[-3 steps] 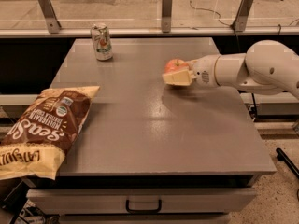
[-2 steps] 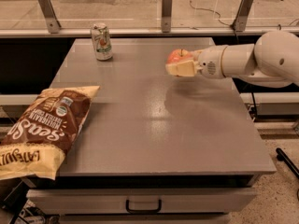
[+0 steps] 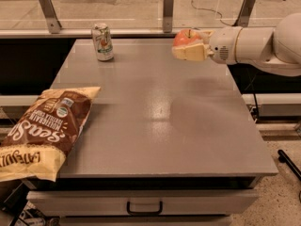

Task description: Pick apple

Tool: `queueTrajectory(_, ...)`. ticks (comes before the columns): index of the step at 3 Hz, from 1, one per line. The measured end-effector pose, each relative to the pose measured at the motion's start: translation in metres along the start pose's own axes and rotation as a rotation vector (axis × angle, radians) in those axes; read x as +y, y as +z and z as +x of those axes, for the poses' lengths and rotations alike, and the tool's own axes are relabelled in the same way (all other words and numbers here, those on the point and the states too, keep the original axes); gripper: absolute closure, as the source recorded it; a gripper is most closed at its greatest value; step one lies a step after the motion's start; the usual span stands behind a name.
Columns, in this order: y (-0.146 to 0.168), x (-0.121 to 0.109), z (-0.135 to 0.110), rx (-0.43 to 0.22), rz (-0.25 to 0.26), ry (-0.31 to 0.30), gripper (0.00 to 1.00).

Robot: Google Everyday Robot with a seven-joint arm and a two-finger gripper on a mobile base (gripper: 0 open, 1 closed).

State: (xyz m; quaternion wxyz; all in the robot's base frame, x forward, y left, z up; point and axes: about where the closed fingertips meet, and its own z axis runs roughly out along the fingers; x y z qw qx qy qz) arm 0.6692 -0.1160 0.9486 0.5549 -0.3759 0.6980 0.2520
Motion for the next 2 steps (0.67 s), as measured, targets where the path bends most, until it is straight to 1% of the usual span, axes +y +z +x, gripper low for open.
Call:
queueTrajectory(1, -0.01, -0.0017, -0.0226, -0.031, 0.006, -0.06, 1.0)
queueTrajectory(2, -0.0103, -0.0019, -0.0239, -0.033, 0.007, -0.064, 1.0)
